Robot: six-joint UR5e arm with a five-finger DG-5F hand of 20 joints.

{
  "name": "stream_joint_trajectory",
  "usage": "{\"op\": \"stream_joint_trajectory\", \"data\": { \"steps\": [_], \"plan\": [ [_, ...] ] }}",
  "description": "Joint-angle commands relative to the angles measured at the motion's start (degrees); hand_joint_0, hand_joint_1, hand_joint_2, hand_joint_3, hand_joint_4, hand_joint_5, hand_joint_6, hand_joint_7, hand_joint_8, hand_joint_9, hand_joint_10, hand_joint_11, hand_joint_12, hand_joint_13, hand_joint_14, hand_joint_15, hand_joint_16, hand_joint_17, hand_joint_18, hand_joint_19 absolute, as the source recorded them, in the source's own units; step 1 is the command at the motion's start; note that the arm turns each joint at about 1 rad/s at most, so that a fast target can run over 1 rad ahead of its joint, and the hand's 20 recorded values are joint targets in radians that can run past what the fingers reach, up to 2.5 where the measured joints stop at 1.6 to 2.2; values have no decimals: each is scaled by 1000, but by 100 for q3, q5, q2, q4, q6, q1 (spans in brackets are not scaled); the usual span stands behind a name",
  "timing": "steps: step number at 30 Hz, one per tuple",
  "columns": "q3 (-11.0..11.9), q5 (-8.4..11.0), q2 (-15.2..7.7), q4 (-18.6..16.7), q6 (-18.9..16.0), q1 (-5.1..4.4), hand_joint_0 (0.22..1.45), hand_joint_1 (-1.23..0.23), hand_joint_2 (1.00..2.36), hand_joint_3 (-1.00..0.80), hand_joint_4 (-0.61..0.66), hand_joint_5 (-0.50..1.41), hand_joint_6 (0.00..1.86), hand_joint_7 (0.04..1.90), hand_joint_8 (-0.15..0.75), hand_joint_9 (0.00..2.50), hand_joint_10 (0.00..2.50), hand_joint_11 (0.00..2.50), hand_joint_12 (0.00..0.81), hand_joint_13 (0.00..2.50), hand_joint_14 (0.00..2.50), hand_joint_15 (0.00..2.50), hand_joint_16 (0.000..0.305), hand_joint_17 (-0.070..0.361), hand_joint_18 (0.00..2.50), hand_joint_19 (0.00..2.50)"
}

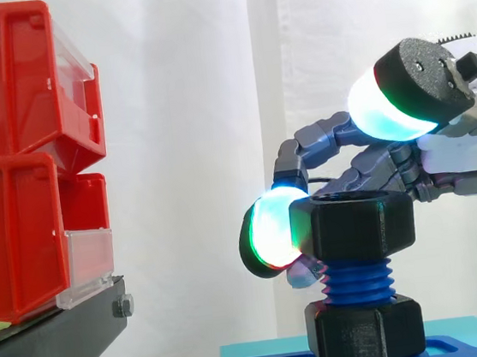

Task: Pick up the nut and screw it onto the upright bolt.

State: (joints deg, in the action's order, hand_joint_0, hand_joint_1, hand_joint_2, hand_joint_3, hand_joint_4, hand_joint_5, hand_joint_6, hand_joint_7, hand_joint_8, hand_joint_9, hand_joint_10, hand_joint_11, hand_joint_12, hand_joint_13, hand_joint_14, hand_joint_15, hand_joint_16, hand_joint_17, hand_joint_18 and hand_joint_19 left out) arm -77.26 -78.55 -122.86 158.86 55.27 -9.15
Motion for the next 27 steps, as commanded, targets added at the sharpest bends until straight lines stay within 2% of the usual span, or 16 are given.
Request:
{"op": "stream_joint_trajectory", "data": {
  "steps": [1, 11, 18, 22, 27],
  "plan": [
    [0, -134, 16, 13, 54, 80, 464, -348, 1000, -500, 250, -25, 503, 1353, 294, 745, 0, 0, 330, 605, 0, 0, 51, 114, 550, 130],
    [0, -371, 95, 22, 195, 247, 469, -343, 1000, -500, 182, 22, 503, 1369, 287, 970, 0, 0, 314, 709, 1, 0, 49, 111, 631, 164],
    [0, -415, 131, 75, 257, 299, 476, -347, 1000, -500, 173, 44, 502, 1329, 255, 1117, 0, 25, 294, 777, 0, 5, 47, 106, 686, 181],
    [9, -450, 139, 145, 265, 335, 482, -355, 1000, -500, 177, 66, 501, 1334, 194, 1265, 0, 36, 271, 850, 2, 23, 45, 101, 740, 213],
    [0, -485, 254, 171, 265, 361, 476, -330, 1000, -500, 170, 30, 504, 1295, 221, 1280, 0, 98, 280, 862, 1, 36, 46, 103, 757, 216]
  ]
}}
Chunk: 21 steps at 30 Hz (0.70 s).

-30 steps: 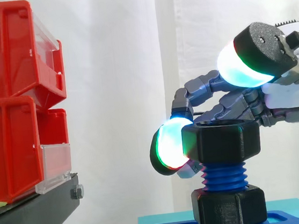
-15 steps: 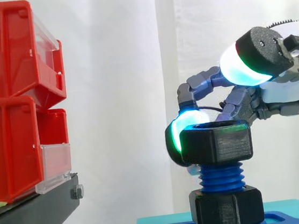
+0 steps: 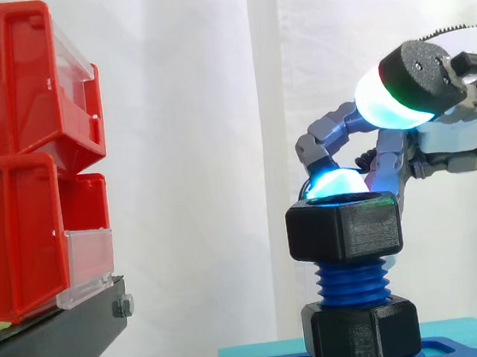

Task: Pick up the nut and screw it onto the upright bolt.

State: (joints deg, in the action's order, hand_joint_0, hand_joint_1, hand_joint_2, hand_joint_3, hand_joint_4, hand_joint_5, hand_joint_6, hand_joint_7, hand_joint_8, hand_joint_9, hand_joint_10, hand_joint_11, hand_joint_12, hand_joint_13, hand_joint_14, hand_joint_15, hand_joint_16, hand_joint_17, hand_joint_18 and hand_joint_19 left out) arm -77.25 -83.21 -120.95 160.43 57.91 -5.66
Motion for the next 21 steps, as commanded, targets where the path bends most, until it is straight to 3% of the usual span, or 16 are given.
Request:
{"op": "stream_joint_trajectory", "data": {
  "steps": [1, 5, 6, 9, 13, 21],
  "plan": [
    [8, -20, 142, -12, 10, 30, 471, -316, 1000, -500, 198, 0, 505, 1257, 233, 1232, 3, 108, 293, 835, 0, 41, 47, 107, 744, 219],
    [96, -55, 177, 6, 45, 65, 455, -295, 1000, -500, 285, -77, 504, 987, 248, 1023, 0, 29, 326, 712, 0, 15, 52, 116, 659, 206],
    [403, -266, 177, 243, 63, 145, 454, -295, 1000, -500, 279, -84, 504, 967, 250, 1010, 0, 24, 328, 698, 0, 12, 52, 117, 647, 207],
    [456, -424, 177, 322, 71, 197, 443, -288, 1000, -500, 246, -118, 503, 820, 246, 832, 0, 0, 342, 617, 0, 0, 56, 126, 566, 197],
    [447, -451, 98, 191, 54, 153, 437, -273, 1000, -500, 214, -136, 502, 724, 241, 702, 0, 0, 349, 504, 0, 0, 57, 129, 475, 142],
    [447, -521, 46, 243, -60, 92, 440, -192, 1000, -500, 228, -116, 502, 713, 230, 621, 0, 0, 350, 323, 0, 0, 57, 129, 204, 0]
  ]
}}
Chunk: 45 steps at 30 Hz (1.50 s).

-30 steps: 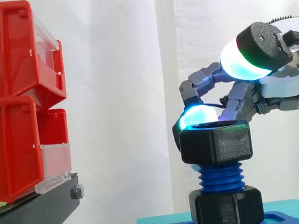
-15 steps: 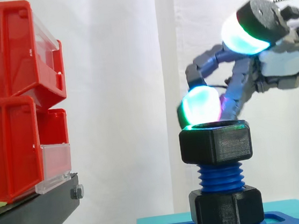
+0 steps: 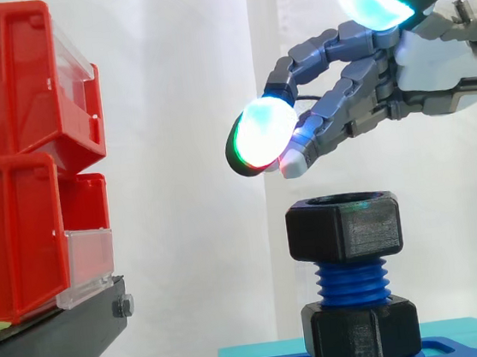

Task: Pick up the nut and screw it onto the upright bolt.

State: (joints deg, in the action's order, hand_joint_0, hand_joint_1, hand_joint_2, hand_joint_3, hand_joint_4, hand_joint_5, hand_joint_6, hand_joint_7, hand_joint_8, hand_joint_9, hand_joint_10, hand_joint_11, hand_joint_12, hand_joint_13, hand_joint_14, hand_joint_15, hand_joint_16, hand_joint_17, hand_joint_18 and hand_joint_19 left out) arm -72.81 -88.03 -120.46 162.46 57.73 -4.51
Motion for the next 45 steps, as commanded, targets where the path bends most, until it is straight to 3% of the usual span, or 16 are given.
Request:
{"op": "stream_joint_trajectory", "data": {
  "steps": [1, 4, 8, 13, 18, 23, 37, 45],
  "plan": [
    [-5, -47, -13, 58, -43, -24, 441, -170, 1000, -500, 216, -117, 502, 705, 231, 596, 0, 0, 349, 288, 0, 0, 57, 129, 167, 0],
    [-40, -82, -13, 49, -52, -32, 442, -101, 1000, -500, 194, -123, 502, 687, 223, 521, 0, 0, 351, 227, 0, 0, 57, 128, 55, 0],
    [-189, -100, -13, -66, -175, -112, 446, -41, 1000, -500, 171, -135, 502, 665, 217, 424, 0, 0, 353, 149, 0, 0, 57, 129, 0, 0],
    [-189, -135, -101, -57, -201, -85, 449, 19, 1000, -500, 158, -151, 502, 660, 190, 236, 0, 0, 346, 20, 0, 0, 56, 126, 0, 0],
    [-189, -284, -277, -153, -254, -50, 451, 27, 1000, -500, 155, -155, 502, 660, 189, 200, 0, 0, 345, 0, 0, 0, 56, 125, 0, 0],
    [-181, -293, -277, -294, -333, -103, 453, 27, 1000, -500, 158, -155, 502, 669, 191, 199, 0, 0, 345, 5, 0, 0, 55, 125, 0, 0],
    [-189, -302, -277, -285, -333, -103, 458, -4, 1000, -500, 193, -139, 503, 837, 210, 198, 0, 0, 349, 45, 0, 0, 54, 122, 0, 0],
    [-181, -759, -277, -285, -333, -76, 462, -27, 1000, -500, 206, -129, 504, 924, 226, 211, 0, 0, 354, 86, 0, 0, 53, 119, 0, 0]
  ]
}}
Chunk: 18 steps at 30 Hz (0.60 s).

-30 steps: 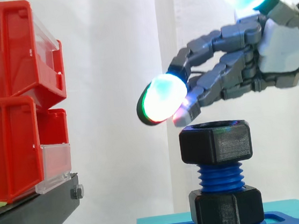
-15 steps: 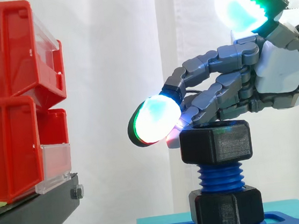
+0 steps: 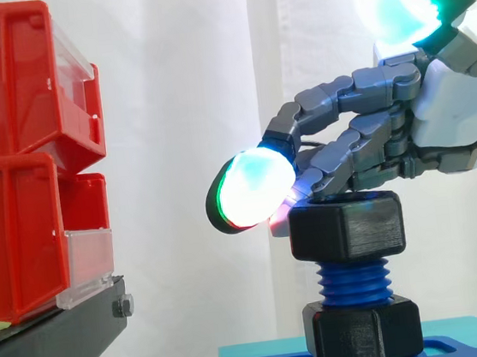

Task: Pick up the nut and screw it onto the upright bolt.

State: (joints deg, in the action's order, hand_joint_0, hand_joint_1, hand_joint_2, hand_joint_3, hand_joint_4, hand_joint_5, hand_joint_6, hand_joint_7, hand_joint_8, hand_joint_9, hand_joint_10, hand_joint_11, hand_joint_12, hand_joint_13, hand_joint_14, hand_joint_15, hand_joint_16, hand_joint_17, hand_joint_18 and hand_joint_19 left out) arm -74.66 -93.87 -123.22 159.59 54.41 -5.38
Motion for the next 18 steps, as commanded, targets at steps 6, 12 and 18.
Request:
{"op": "stream_joint_trajectory", "data": {
  "steps": [6, 12, 18],
  "plan": [
    [-4, -299, 0, 10, 0, 29, 465, -63, 1000, -500, 221, -119, 504, 967, 237, 249, 0, 0, 353, 140, 0, 0, 52, 117, 0, 0],
    [5, -316, 0, 89, -9, 64, 466, -91, 1000, -500, 230, -112, 504, 999, 242, 270, 0, 0, 351, 170, 0, 0, 52, 116, 0, 0],
    [-4, -343, 0, 89, 0, 99, 467, -105, 1000, -500, 221, -114, 504, 945, 241, 278, 0, 0, 352, 181, 0, 0, 52, 116, 0, 0]
  ]
}}
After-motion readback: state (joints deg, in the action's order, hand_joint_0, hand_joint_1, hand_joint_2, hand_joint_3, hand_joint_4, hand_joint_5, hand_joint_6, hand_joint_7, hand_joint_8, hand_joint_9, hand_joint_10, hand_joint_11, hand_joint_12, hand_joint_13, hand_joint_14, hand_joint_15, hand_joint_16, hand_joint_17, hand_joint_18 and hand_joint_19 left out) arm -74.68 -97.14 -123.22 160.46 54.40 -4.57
